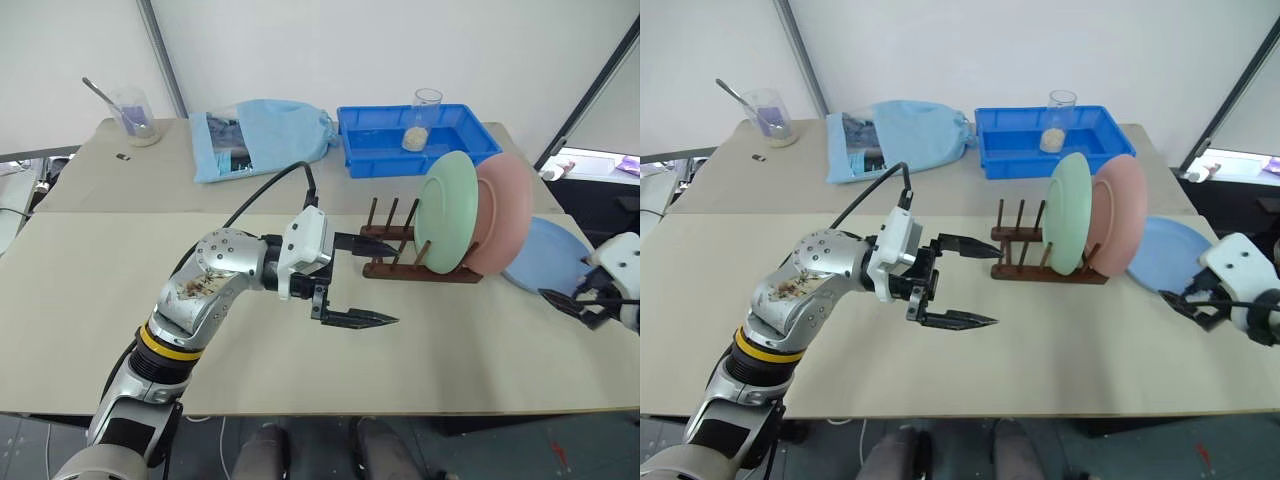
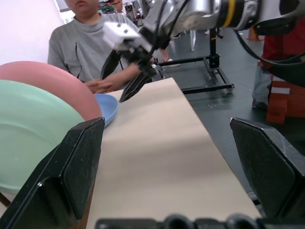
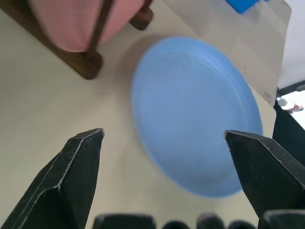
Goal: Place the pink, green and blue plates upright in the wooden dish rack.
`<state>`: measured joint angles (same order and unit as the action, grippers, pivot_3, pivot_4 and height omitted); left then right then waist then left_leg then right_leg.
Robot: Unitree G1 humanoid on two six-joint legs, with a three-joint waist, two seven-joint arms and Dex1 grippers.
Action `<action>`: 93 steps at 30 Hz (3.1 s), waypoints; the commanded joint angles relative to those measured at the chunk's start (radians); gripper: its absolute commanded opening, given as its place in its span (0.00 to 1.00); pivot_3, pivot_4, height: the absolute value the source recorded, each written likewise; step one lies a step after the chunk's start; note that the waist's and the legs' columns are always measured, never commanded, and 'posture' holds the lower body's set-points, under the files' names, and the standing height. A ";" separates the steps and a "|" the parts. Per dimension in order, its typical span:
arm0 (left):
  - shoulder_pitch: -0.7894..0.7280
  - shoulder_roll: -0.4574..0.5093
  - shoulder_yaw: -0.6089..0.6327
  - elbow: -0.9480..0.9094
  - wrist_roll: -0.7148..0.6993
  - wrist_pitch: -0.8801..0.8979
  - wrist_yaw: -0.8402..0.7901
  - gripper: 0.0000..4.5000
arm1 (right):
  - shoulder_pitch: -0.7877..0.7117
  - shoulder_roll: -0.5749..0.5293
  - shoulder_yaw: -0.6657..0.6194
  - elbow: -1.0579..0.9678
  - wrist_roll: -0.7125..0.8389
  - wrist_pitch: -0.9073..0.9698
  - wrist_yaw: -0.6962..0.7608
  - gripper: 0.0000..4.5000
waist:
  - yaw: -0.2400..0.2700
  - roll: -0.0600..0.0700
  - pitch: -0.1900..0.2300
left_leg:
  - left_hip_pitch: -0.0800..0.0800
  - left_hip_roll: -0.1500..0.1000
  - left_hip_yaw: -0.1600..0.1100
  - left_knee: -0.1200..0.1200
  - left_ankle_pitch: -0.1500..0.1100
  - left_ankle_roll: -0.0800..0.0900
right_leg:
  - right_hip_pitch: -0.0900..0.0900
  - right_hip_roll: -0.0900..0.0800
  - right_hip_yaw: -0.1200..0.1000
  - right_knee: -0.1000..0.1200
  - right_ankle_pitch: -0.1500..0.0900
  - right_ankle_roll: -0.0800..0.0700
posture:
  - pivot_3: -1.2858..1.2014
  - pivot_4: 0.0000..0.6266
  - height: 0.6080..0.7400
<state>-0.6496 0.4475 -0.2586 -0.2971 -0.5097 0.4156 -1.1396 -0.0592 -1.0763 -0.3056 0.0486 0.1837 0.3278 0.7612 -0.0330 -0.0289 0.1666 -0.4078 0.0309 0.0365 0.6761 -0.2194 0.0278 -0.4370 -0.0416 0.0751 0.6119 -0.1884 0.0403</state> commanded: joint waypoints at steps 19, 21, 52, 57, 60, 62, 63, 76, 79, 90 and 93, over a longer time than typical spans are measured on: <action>0.002 -0.017 0.022 -0.049 0.009 0.017 0.059 1.00 | -0.508 0.142 0.338 0.667 -0.239 -0.122 0.075 0.67 | -0.006 0.000 0.000 | 0.001 0.000 -0.001 0.000 0.000 0.000 | 0.002 0.001 0.001 0.000 0.004 0.007 | 0.52 0.24 1.00; 0.003 -0.013 0.024 -0.050 0.010 0.019 0.061 1.00 | -0.510 0.143 0.348 0.674 -0.248 -0.122 0.076 0.51 | -0.007 0.000 0.000 | 0.002 0.000 -0.001 0.001 0.000 0.000 | 0.003 0.001 0.001 0.000 0.005 0.008 | 0.52 0.24 1.00; 0.075 0.241 0.220 0.049 0.031 -0.025 0.052 1.00 | -0.864 0.311 0.015 -0.270 0.254 0.315 -0.116 0.00 | -0.016 0.004 -0.001 | 0.002 0.003 -0.001 -0.001 0.000 0.000 | -0.001 0.005 0.001 0.004 0.002 0.002 | 0.52 0.24 1.00; 0.092 0.238 0.236 0.015 -0.002 0.004 0.052 1.00 | -0.841 0.503 -0.110 -0.420 0.678 0.626 -0.245 0.00 | 0.016 0.004 0.000 | -0.007 0.003 -0.006 -0.002 0.000 0.001 | -0.005 0.002 -0.005 0.003 0.006 -0.003 | 0.52 0.24 1.00; 0.110 0.248 0.242 0.001 -0.006 0.001 0.048 1.00 | -0.752 0.553 -0.157 -0.482 0.877 0.734 -0.354 0.00 | 0.034 0.004 0.000 | -0.010 0.002 -0.007 -0.001 -0.001 0.002 | -0.006 -0.002 -0.007 0.001 0.006 -0.002 | 0.52 0.24 1.00; 0.114 0.247 0.239 0.004 0.002 -0.014 0.049 1.00 | -0.699 0.547 -0.173 -0.497 0.948 0.764 -0.408 0.00 | 0.035 0.004 0.000 | -0.013 0.001 -0.007 0.000 -0.001 0.002 | -0.007 -0.004 -0.006 -0.001 0.007 0.000 | 0.52 0.24 1.00; 0.112 0.245 0.237 0.005 0.002 -0.015 0.049 1.00 | -0.678 0.540 -0.178 -0.500 0.975 0.771 -0.432 0.00 | 0.034 0.004 0.000 | -0.014 0.000 -0.006 0.000 -0.001 0.002 | -0.007 -0.004 -0.006 -0.001 0.008 0.001 | 0.52 0.24 1.00; 0.065 0.199 0.202 0.028 0.007 -0.020 0.046 1.00 | -0.544 0.517 -0.135 -0.488 1.277 0.757 -0.725 0.00 | -0.001 0.004 0.000 | -0.006 0.003 -0.006 0.001 0.000 0.002 | -0.003 0.003 -0.005 0.002 0.006 0.000 | 0.52 0.24 1.00; 0.065 0.195 0.203 0.025 0.007 -0.018 0.046 1.00 | -0.549 0.515 -0.120 -0.493 1.344 0.724 -0.775 0.00 | -0.004 0.004 0.000 | -0.007 0.003 -0.007 0.001 0.000 0.002 | -0.003 0.003 -0.005 0.001 0.006 -0.001 | 0.52 0.24 1.00; 0.065 0.189 0.203 0.024 0.011 -0.020 0.051 1.00 | -0.497 0.498 -0.040 -0.487 1.396 0.641 -0.868 0.00 | -0.006 0.004 0.000 | -0.007 0.003 -0.006 0.001 0.000 0.002 | -0.003 0.003 -0.005 0.000 0.006 0.000 | 0.52 0.24 1.00; 0.064 0.185 0.203 0.025 0.012 -0.020 0.051 1.00 | -0.496 0.504 -0.022 -0.472 1.372 0.618 -0.873 0.00 | -0.006 0.004 0.000 | -0.007 0.003 -0.006 0.001 0.000 0.002 | -0.003 0.003 -0.005 0.000 0.006 0.000 | 0.52 0.24 1.00</action>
<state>-0.5660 0.6329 -0.0624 -0.2580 -0.4974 0.4160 -1.0897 -0.5442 -0.5681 -0.3196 -0.4145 1.5539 0.9885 -0.1115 -0.0391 -0.0253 0.1662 -0.4151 0.0336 0.0301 0.6767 -0.2197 0.0298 -0.4403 -0.0390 0.0705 0.6122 -0.1824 0.0406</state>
